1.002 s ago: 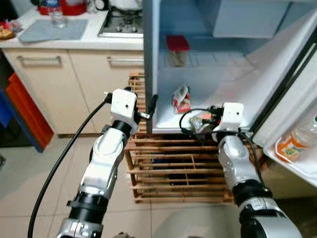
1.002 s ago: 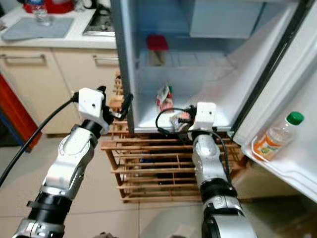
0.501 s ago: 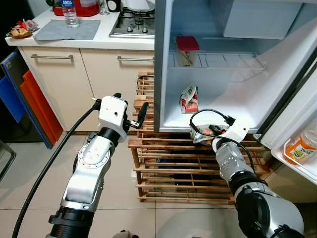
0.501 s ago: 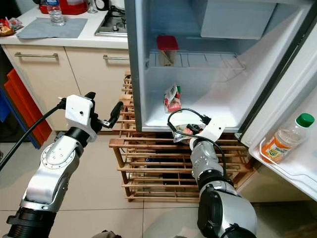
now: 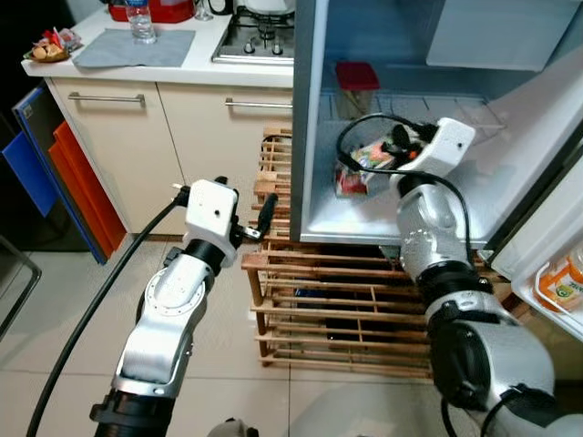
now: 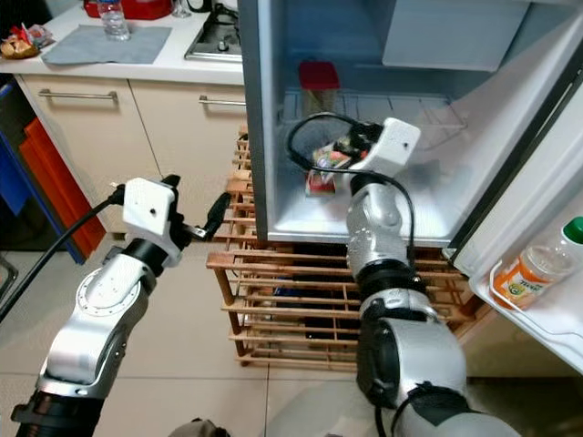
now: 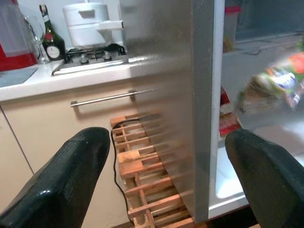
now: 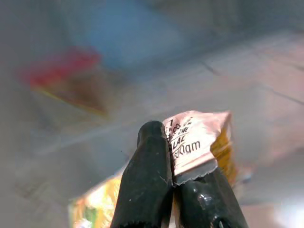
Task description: Restocking fridge
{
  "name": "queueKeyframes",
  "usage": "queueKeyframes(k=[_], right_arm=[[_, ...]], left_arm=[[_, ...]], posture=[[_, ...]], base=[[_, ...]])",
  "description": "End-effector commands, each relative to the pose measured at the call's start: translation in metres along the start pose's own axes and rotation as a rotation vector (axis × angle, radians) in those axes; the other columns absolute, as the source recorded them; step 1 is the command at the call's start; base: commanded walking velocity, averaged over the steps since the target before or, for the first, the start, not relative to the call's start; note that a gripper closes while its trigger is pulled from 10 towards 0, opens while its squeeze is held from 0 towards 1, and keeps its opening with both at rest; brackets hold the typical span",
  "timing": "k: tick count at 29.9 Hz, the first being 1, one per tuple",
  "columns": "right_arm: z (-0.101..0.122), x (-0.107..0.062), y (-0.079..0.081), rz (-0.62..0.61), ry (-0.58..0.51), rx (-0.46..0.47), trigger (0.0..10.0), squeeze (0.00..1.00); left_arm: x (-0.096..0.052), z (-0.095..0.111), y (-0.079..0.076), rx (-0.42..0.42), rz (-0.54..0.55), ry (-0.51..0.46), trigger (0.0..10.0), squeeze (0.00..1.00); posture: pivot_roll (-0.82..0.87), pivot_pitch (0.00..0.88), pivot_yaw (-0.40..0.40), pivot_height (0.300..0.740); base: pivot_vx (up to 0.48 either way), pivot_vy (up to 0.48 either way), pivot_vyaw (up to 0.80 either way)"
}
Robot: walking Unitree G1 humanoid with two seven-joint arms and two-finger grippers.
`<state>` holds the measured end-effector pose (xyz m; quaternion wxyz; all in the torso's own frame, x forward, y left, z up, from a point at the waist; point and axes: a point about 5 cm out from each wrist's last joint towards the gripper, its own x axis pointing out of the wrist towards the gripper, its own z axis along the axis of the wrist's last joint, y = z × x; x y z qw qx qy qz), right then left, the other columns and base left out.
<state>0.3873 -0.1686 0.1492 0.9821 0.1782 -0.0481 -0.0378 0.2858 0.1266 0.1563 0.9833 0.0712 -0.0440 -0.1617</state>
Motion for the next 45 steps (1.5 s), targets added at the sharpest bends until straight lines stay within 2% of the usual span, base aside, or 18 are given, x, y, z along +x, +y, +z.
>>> queueKeyframes(k=[1,2,4,7,11,13,16,20,21,23,26,35,39,42,44,45], right_arm=[[-0.025,-0.014,-0.027,-0.109,0.110,-0.013,0.0,0.00],[-0.061,-0.038,-0.053,-0.239,0.286,0.054,0.0,0.00],[-0.084,-0.056,-0.063,-0.297,0.397,0.093,0.0,0.00],[-0.105,-0.072,-0.065,-0.335,0.494,0.191,0.0,0.00],[-0.118,-0.083,-0.066,-0.368,0.568,0.229,0.0,0.00],[-0.119,-0.084,-0.064,-0.359,0.579,0.213,0.0,0.00],[-0.110,-0.073,-0.058,-0.330,0.548,0.186,0.0,0.00],[-0.089,-0.052,-0.045,-0.248,0.443,0.130,0.0,0.00],[-0.089,-0.052,-0.045,-0.248,0.443,0.130,0.0,0.00],[-0.068,-0.032,-0.025,-0.149,0.329,0.099,0.0,0.00],[-0.060,-0.026,-0.021,-0.137,0.295,0.107,0.0,0.00],[-0.036,-0.007,-0.005,-0.152,0.226,0.225,0.0,0.00],[-0.031,-0.004,0.000,-0.165,0.209,0.202,0.0,0.00],[-0.024,-0.001,0.000,-0.175,0.175,0.149,0.0,0.00],[-0.011,0.004,0.003,-0.164,0.111,0.052,0.0,0.00],[-0.011,0.004,0.003,-0.164,0.111,0.052,0.0,0.00]], left_arm=[[-0.001,0.006,0.001,0.019,-0.005,-0.017,10.0,0.00],[-0.004,0.006,0.003,0.026,0.003,-0.009,10.0,0.00],[-0.006,0.005,0.005,0.030,0.007,-0.003,10.0,0.00],[-0.008,0.005,0.006,0.036,0.010,0.002,10.0,0.00],[-0.011,0.006,0.007,0.044,0.008,0.011,10.0,0.00],[-0.011,0.006,0.007,0.045,0.009,0.013,10.0,0.00],[-0.012,0.006,0.009,0.047,0.015,0.017,10.0,0.00],[-0.013,0.007,0.007,0.042,0.020,0.019,10.0,0.00],[-0.013,0.007,0.007,0.042,0.020,0.019,10.0,0.00],[-0.013,0.007,0.005,0.034,0.022,0.019,10.0,0.00],[-0.013,0.007,0.004,0.030,0.024,0.020,10.0,0.00],[-0.014,0.005,0.003,0.028,0.027,0.027,10.0,0.00],[-0.015,0.006,0.004,0.032,0.030,0.029,10.0,0.00],[-0.015,0.007,0.004,0.034,0.032,0.028,10.0,0.00],[-0.016,0.007,0.005,0.035,0.036,0.027,10.0,0.00],[-0.016,0.007,0.005,0.035,0.036,0.027,10.0,0.00]], posture=[[0.07,0.000,0.016,0.740],[0.09,0.000,0.016,0.740],[0.09,0.000,0.017,0.740],[0.11,0.000,0.023,0.740],[0.12,0.000,0.028,0.740],[0.12,0.000,0.028,0.740],[0.12,0.000,0.024,0.740],[0.12,0.000,0.017,0.740],[0.12,0.000,0.017,0.740],[0.11,0.000,0.012,0.740],[0.10,0.000,0.012,0.740],[0.11,0.000,0.010,0.740],[0.12,0.000,0.009,0.740],[0.13,0.000,0.006,0.740],[0.13,0.000,0.006,0.740],[0.13,0.000,0.006,0.740]], base=[[0.000,0.000,0.00],[0.000,0.000,0.00],[0.000,0.000,0.00],[0.000,0.000,0.00],[0.000,0.000,0.00],[0.000,0.000,0.00],[0.000,0.000,0.00],[0.000,0.000,0.00],[0.000,0.000,0.00],[0.000,0.000,0.00],[0.000,0.000,0.00],[0.000,0.000,0.00],[0.000,0.000,0.00],[0.000,0.000,0.00],[0.000,0.000,0.00],[0.000,0.000,0.00]])
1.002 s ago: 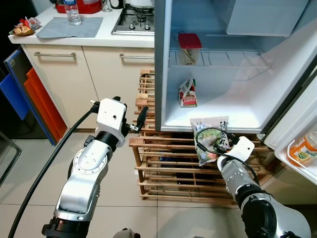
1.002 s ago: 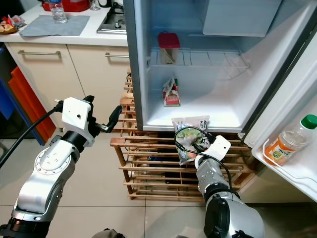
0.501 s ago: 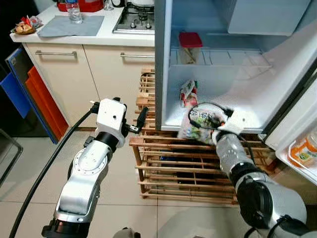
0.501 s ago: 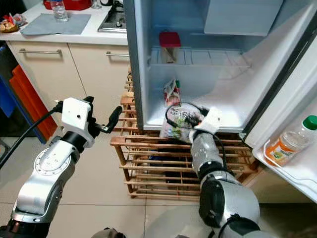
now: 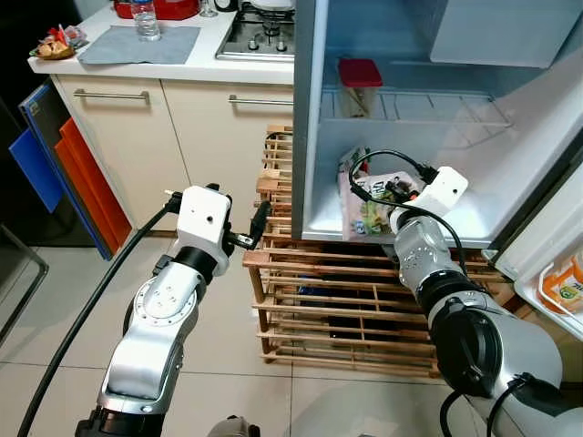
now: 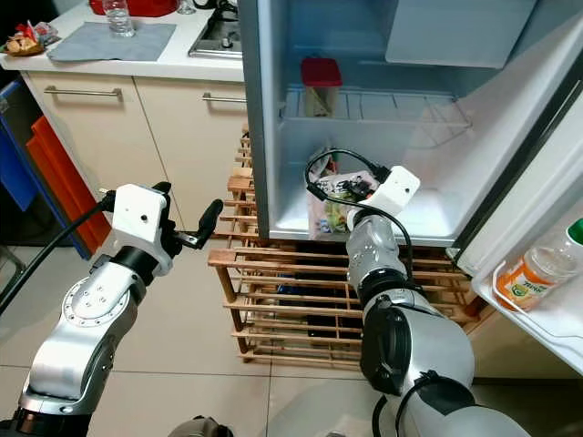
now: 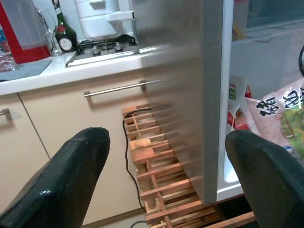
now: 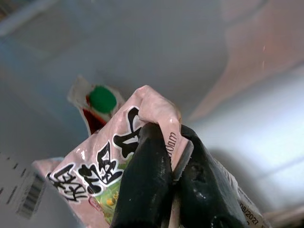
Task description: Restocking fridge
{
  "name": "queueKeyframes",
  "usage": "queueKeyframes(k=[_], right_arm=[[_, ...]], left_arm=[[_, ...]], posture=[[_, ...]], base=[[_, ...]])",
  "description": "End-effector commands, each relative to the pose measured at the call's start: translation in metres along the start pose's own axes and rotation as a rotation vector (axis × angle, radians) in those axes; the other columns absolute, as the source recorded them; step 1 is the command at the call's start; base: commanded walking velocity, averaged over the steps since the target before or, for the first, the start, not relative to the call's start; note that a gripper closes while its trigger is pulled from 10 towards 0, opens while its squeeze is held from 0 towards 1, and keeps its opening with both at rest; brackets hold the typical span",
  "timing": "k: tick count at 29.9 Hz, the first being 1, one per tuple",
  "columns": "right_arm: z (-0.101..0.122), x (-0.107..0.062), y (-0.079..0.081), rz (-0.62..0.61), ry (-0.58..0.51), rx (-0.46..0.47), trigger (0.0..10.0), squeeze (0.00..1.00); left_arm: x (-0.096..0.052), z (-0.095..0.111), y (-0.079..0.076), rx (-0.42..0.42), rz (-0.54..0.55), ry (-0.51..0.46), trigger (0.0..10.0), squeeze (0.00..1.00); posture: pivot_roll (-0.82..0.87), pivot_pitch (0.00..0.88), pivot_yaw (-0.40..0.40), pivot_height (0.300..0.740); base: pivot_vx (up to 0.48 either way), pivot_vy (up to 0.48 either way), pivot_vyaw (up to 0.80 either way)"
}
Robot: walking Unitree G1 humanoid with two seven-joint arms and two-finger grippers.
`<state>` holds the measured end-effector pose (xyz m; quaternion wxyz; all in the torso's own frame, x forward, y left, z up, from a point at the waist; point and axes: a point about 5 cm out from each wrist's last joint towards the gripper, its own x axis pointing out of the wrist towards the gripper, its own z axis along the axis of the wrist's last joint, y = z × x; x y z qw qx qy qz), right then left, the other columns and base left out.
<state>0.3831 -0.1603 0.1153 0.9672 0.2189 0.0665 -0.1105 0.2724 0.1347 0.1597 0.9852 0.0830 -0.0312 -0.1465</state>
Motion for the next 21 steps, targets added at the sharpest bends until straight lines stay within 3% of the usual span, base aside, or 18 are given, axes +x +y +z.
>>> queueKeyframes(k=[1,4,10,11,13,15,21], right_arm=[[0.037,0.006,0.018,0.044,-0.169,-0.112,0.0,0.00],[0.044,0.006,0.023,0.050,-0.217,-0.233,0.0,0.00],[0.039,0.006,0.013,-0.009,-0.186,-0.320,0.0,0.00],[0.035,0.006,0.010,-0.027,-0.157,-0.298,0.0,0.00],[0.020,0.006,0.005,-0.059,-0.051,-0.142,0.0,0.00],[0.015,0.005,0.004,-0.068,-0.016,-0.080,0.0,0.00],[-0.015,-0.002,-0.006,-0.146,0.149,0.228,0.0,0.00]], left_arm=[[-0.003,0.003,0.001,0.015,0.011,-0.002,10.0,0.00],[-0.005,0.002,0.001,0.013,0.011,0.003,10.0,0.00],[-0.005,0.002,-0.001,0.012,0.005,0.006,10.0,0.00],[-0.005,0.002,-0.001,0.011,0.004,0.008,10.0,0.00],[-0.007,0.001,-0.001,0.011,0.003,0.014,10.0,0.00],[-0.008,0.001,-0.002,0.011,0.002,0.017,10.0,0.00],[-0.009,0.001,-0.004,0.010,-0.002,0.021,10.0,0.00]], posture=[[0.13,0.000,0.005,0.740],[0.12,0.000,0.007,0.740],[0.13,0.000,0.006,0.740],[0.13,0.000,0.007,0.740],[0.13,0.000,0.008,0.740],[0.13,0.000,0.007,0.740],[0.14,0.000,0.002,0.740]], base=[[0.000,0.000,0.00],[0.000,0.000,0.00],[0.000,0.000,0.00],[0.000,0.000,0.00],[0.000,0.000,0.00],[0.000,0.000,0.00],[0.000,0.000,0.00]])
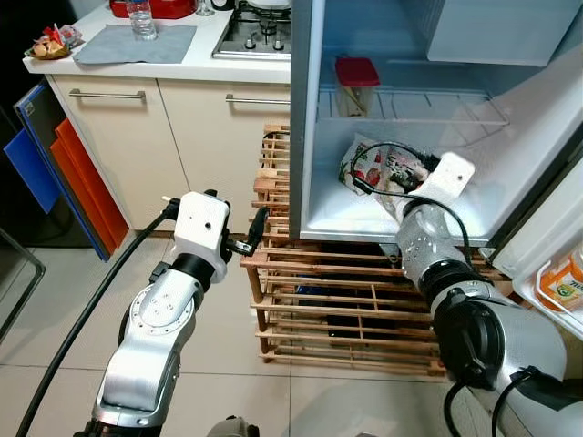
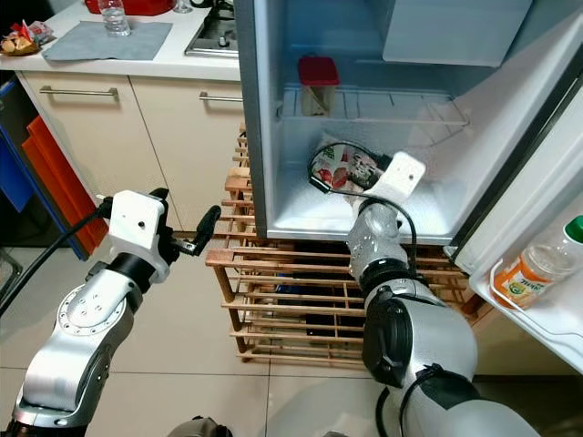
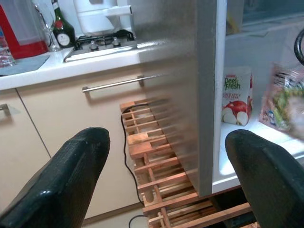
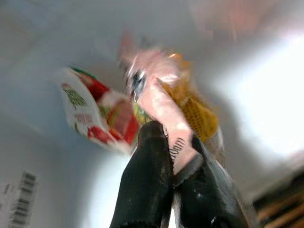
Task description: Restocking fridge
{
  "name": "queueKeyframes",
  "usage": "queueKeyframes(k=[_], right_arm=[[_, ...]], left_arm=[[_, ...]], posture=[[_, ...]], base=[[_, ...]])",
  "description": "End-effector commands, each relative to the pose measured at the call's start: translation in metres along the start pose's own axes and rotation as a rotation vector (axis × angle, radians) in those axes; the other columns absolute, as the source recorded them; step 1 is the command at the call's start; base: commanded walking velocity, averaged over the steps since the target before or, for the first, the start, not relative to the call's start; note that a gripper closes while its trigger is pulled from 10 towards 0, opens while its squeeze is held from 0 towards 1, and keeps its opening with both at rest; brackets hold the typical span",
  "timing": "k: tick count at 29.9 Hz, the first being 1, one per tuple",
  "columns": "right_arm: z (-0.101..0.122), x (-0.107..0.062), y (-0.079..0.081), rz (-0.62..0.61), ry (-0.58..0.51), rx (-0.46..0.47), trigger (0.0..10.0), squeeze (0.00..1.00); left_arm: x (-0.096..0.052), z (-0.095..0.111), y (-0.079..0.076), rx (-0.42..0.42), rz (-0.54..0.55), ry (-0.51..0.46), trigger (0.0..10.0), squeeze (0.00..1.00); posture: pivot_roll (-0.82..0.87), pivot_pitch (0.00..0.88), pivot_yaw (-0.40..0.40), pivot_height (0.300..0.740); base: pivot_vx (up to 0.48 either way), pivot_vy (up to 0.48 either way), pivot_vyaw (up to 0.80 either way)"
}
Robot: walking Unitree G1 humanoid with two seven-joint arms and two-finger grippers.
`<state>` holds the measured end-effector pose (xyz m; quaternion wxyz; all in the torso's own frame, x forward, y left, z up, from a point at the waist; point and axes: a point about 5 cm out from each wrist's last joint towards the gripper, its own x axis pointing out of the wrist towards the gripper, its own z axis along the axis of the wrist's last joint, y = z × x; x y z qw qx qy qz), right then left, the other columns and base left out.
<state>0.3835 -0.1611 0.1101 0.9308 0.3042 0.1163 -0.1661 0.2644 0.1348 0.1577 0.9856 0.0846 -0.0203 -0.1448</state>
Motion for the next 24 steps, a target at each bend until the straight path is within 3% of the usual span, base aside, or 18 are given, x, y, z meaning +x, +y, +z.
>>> queueKeyframes(k=[1,5,10,11,12,18,24], right_arm=[[-0.013,-0.002,-0.006,-0.025,0.069,0.074,0.0,0.00],[-0.019,-0.003,-0.008,-0.041,0.103,0.152,0.0,0.00],[-0.019,-0.003,-0.007,-0.045,0.114,0.186,0.0,0.00],[-0.018,-0.002,-0.007,-0.050,0.112,0.165,0.0,0.16],[-0.017,-0.002,-0.005,-0.046,0.113,0.156,10.0,1.00],[0.007,0.001,0.017,0.040,0.010,-0.011,10.0,1.00],[0.047,0.002,0.044,0.104,-0.181,-0.333,10.0,1.00]], left_arm=[[-0.001,0.002,-0.002,0.010,-0.003,-0.001,10.0,0.00],[-0.004,0.001,-0.003,0.025,-0.001,0.010,10.0,0.00],[-0.006,0.001,-0.007,0.053,-0.012,0.013,10.0,0.00],[-0.007,0.001,-0.007,0.050,-0.014,0.013,10.0,0.00],[-0.007,0.001,-0.008,0.046,-0.014,0.014,10.0,0.00],[-0.010,0.000,-0.007,0.039,-0.005,0.021,10.0,0.00],[-0.011,0.000,-0.007,0.039,0.008,0.022,10.0,0.00]], posture=[[0.14,0.000,0.002,0.740],[0.15,0.000,-0.003,0.740],[0.15,0.004,-0.005,0.740],[0.16,0.005,-0.005,0.740],[0.16,0.006,-0.005,0.740],[0.16,0.007,-0.006,0.740],[0.16,0.005,-0.011,0.740]], base=[[0.000,0.000,0.00],[0.000,0.000,0.00],[0.000,0.000,0.00],[0.000,0.000,0.00],[0.000,0.000,0.00],[0.000,0.000,0.00],[0.000,0.000,0.00]])
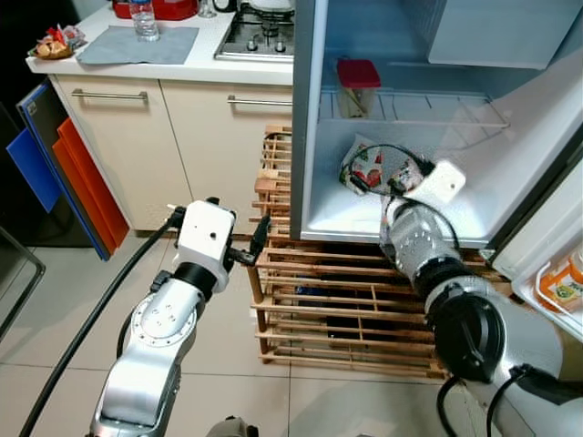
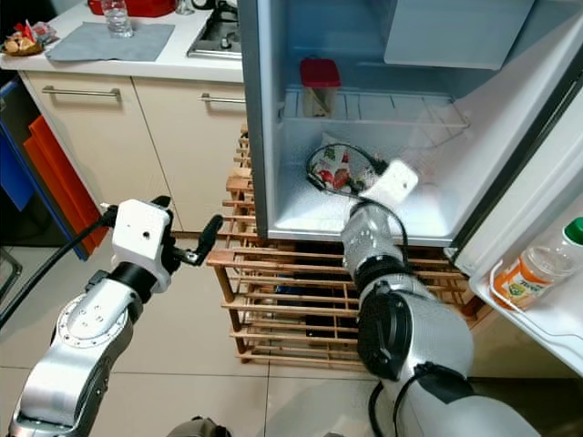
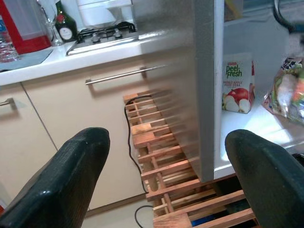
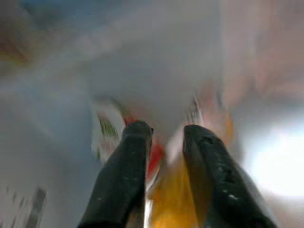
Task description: Restocking fridge
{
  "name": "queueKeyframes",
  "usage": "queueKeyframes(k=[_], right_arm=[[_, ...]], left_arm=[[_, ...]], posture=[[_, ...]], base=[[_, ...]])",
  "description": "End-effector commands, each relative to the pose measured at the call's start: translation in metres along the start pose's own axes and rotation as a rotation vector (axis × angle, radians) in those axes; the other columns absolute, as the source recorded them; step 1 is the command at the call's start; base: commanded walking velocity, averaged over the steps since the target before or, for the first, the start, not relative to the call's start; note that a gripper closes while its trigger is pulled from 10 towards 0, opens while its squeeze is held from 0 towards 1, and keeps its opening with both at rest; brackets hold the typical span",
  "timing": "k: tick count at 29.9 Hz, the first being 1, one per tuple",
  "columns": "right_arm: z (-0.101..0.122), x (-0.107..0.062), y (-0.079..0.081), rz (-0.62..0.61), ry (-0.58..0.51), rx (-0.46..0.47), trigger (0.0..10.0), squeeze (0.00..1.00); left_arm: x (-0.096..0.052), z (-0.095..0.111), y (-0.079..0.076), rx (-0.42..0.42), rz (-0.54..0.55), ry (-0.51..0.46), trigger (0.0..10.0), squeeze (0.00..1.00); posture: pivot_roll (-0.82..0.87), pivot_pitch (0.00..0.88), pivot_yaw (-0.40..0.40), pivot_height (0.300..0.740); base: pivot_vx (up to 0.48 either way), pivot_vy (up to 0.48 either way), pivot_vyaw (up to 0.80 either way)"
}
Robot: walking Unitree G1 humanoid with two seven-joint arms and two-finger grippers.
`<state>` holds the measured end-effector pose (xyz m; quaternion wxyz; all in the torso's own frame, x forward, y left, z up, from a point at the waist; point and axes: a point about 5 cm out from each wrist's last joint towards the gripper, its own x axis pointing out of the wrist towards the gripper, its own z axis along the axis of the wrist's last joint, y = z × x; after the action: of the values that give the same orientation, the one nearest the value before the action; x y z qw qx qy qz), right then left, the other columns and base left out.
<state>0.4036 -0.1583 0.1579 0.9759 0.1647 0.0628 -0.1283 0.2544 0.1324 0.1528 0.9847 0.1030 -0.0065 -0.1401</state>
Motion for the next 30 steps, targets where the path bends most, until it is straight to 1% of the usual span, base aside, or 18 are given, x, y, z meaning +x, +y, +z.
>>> queueKeyframes(k=[1,3,4,5,6,7,8,12,14,16,17,20,23,24,27,28,29,30], right_arm=[[0.019,0.001,0.010,0.021,-0.099,-0.188,10.0,1.00],[0.022,0.001,0.012,0.019,-0.132,-0.274,10.0,1.00],[0.024,0.001,0.014,0.012,-0.165,-0.376,10.0,1.00],[0.024,0.001,0.014,0.012,-0.165,-0.376,10.0,1.00],[0.024,-0.001,0.017,0.005,-0.221,-0.550,10.0,1.00],[0.023,-0.002,0.020,0.000,-0.258,-0.661,10.0,1.00],[0.023,-0.002,0.020,0.000,-0.258,-0.661,10.0,1.00],[0.021,-0.005,0.022,-0.006,-0.307,-0.735,10.0,1.00],[0.017,-0.007,0.024,-0.011,-0.341,-0.731,10.0,1.00],[0.013,-0.011,0.023,-0.027,-0.365,-0.660,10.0,1.00],[0.012,-0.013,0.024,-0.040,-0.389,-0.636,10.0,0.00],[-0.001,-0.022,0.022,-0.062,-0.424,-0.544,10.0,0.00],[-0.033,-0.040,0.016,-0.048,-0.376,-0.448,10.0,0.00],[-0.047,-0.050,0.015,-0.021,-0.350,-0.396,10.0,0.00],[-0.069,-0.071,0.011,0.039,-0.279,-0.275,10.0,0.00],[-0.069,-0.071,0.011,0.039,-0.279,-0.275,10.0,0.00],[-0.073,-0.077,0.009,0.059,-0.261,-0.245,10.0,0.00],[-0.076,-0.088,0.002,0.076,-0.254,-0.234,10.0,0.00]], left_arm=[[-0.002,0.004,-0.001,0.005,0.006,-0.011,10.0,0.00],[-0.001,0.004,-0.002,0.005,0.008,-0.011,10.0,0.00],[-0.001,0.004,-0.002,0.006,0.009,-0.011,10.0,0.00],[-0.001,0.004,-0.002,0.006,0.009,-0.011,10.0,0.00],[0.000,0.004,-0.002,0.007,0.010,-0.011,10.0,0.00],[0.000,0.004,-0.003,0.007,0.009,-0.012,10.0,0.00],[0.000,0.004,-0.003,0.007,0.009,-0.012,10.0,0.00],[0.001,0.004,-0.005,0.012,0.000,-0.011,10.0,0.00],[0.002,0.004,-0.008,0.015,-0.009,-0.010,10.0,0.00],[0.002,0.003,-0.010,0.012,-0.020,-0.002,10.0,0.00],[0.003,0.002,-0.012,0.011,-0.026,0.001,10.0,0.00],[0.005,-0.001,-0.017,0.017,-0.049,0.016,10.0,0.00],[0.008,-0.003,-0.019,0.013,-0.057,0.025,10.0,0.00],[0.009,-0.005,-0.017,0.011,-0.053,0.029,10.0,0.00],[0.010,-0.008,-0.010,-0.006,-0.021,0.036,10.0,0.00],[0.010,-0.008,-0.010,-0.006,-0.021,0.036,10.0,0.00],[0.010,-0.009,-0.007,-0.016,-0.004,0.038,10.0,0.00],[0.007,-0.012,0.000,-0.040,0.032,0.048,10.0,0.00]], posture=[[0.16,0.006,-0.012,0.740],[0.16,0.006,-0.012,0.740],[0.16,0.006,-0.012,0.740],[0.16,0.006,-0.012,0.740],[0.15,0.011,-0.006,0.740],[0.15,0.011,-0.006,0.740],[0.15,0.011,-0.006,0.740],[0.13,0.014,-0.003,0.740],[0.12,0.015,-0.002,0.740],[0.11,0.015,-0.002,0.740],[0.09,0.015,-0.002,0.740],[0.07,0.008,-0.001,0.740],[0.06,0.004,0.004,0.740],[0.04,0.001,0.010,0.740],[0.03,0.000,0.015,0.740],[0.03,0.000,0.015,0.740],[0.03,0.000,0.015,0.740],[0.03,0.000,0.018,0.740]], base=[[0.000,0.000,0.00],[0.000,0.000,0.00],[0.000,0.000,0.00],[0.000,0.000,0.00],[0.000,0.000,0.00],[0.000,0.000,0.00],[0.000,0.000,0.00],[0.000,0.000,0.00],[0.000,0.000,0.00],[0.000,0.000,0.00],[0.000,0.000,0.00],[0.000,0.000,0.00],[0.000,0.000,0.00],[0.000,0.000,0.00],[0.000,0.000,0.00],[0.000,0.000,0.00],[0.000,0.000,0.00],[0.000,0.000,0.00]])
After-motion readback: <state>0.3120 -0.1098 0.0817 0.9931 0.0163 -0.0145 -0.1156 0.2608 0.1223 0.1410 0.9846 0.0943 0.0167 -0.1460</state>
